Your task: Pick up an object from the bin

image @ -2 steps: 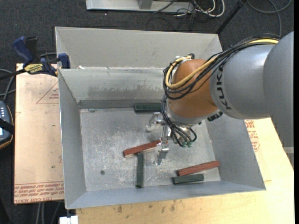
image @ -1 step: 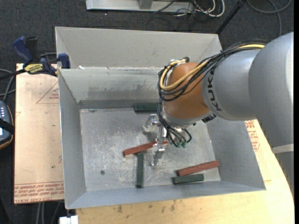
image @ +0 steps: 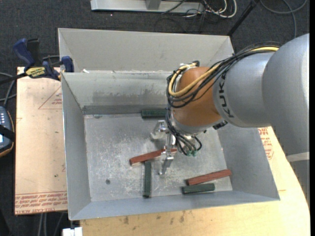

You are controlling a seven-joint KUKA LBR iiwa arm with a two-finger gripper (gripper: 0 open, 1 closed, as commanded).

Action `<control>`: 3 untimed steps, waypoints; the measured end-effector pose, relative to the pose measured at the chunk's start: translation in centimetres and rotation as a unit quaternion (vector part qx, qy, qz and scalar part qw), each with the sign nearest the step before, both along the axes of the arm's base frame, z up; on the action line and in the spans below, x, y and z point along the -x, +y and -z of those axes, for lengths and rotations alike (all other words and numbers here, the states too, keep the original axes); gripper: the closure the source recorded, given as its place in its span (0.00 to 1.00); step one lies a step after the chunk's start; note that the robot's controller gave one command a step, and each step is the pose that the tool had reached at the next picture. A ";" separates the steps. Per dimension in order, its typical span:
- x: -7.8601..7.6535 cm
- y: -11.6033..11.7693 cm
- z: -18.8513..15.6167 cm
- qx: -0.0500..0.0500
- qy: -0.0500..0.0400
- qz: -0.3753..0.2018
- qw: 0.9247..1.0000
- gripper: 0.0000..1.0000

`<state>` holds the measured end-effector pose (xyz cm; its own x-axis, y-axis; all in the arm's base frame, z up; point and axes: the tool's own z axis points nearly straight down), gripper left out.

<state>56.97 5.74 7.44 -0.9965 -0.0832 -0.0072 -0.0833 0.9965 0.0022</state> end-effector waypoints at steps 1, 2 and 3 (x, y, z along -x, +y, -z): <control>-0.3 0.0 -0.1 0.000 0.001 0.001 1.000 0.00; -0.6 0.1 -0.6 -0.001 -0.007 0.001 1.000 1.00; -0.6 0.1 -0.6 -0.001 -0.007 0.001 1.000 1.00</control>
Offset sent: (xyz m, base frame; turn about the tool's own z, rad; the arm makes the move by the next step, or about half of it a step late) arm 0.0000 0.0000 0.0000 0.0000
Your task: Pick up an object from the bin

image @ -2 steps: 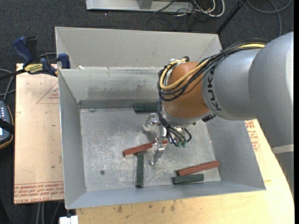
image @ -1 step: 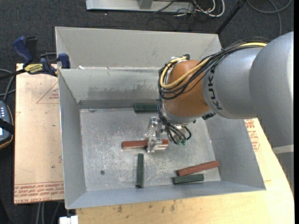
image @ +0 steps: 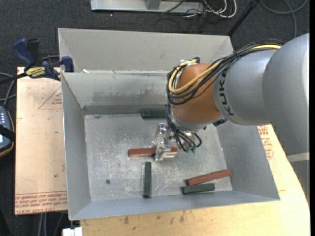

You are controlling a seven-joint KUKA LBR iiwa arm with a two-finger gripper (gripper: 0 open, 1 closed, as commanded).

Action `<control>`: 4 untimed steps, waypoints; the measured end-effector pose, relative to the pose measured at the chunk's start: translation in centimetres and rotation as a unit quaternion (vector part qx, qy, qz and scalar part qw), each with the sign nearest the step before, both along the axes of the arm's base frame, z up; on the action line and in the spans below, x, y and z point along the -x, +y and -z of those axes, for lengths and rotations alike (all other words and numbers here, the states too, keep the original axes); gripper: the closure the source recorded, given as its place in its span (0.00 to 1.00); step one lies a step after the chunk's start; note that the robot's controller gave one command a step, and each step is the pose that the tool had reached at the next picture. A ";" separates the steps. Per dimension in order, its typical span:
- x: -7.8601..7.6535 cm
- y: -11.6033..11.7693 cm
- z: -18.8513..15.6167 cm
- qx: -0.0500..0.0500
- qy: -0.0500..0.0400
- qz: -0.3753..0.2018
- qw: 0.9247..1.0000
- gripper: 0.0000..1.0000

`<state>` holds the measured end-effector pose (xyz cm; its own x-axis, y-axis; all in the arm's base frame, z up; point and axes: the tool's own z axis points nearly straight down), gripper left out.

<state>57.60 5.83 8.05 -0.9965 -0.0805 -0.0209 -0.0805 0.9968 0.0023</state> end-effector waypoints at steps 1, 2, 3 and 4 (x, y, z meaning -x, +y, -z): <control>0.1 0.0 -0.3 0.000 0.003 0.000 1.000 1.00; 0.3 0.0 -1.2 0.001 0.008 0.000 1.000 1.00; 0.3 0.0 -2.4 0.001 0.011 0.000 1.000 1.00; 0.3 0.0 -3.8 0.001 0.009 0.000 1.000 1.00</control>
Offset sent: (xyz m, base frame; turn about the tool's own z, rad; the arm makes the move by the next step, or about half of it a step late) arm -0.0001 0.0001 0.0304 0.0000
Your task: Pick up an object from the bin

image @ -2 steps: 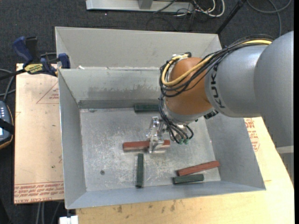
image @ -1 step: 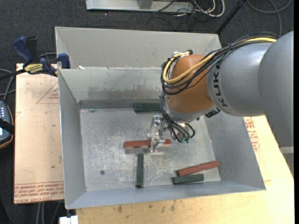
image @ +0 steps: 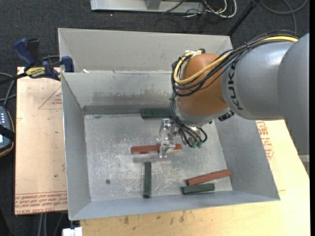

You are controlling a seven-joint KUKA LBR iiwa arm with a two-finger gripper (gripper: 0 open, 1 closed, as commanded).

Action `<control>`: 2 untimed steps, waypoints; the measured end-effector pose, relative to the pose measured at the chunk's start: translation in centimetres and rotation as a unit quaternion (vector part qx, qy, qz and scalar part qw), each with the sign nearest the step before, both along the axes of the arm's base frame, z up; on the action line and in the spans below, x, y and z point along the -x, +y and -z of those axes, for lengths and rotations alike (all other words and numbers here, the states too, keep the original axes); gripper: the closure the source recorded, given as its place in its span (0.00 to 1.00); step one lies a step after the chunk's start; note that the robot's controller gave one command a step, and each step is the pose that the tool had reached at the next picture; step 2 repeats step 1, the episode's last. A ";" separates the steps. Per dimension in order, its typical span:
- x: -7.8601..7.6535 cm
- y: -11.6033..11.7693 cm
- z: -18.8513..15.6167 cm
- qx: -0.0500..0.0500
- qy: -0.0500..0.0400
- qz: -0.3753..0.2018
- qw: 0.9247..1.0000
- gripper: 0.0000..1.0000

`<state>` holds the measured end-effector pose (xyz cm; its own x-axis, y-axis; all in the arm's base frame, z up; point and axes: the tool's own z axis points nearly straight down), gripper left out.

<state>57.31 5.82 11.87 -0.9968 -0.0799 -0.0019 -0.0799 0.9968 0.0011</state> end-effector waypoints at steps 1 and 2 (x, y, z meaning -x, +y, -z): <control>-0.1 0.0 -0.8 0.000 -0.002 0.000 1.000 1.00; -0.1 0.0 -0.8 0.000 -0.002 0.000 1.000 1.00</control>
Offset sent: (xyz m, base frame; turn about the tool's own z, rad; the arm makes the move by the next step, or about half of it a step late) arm 0.0000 0.0000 0.0751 0.0000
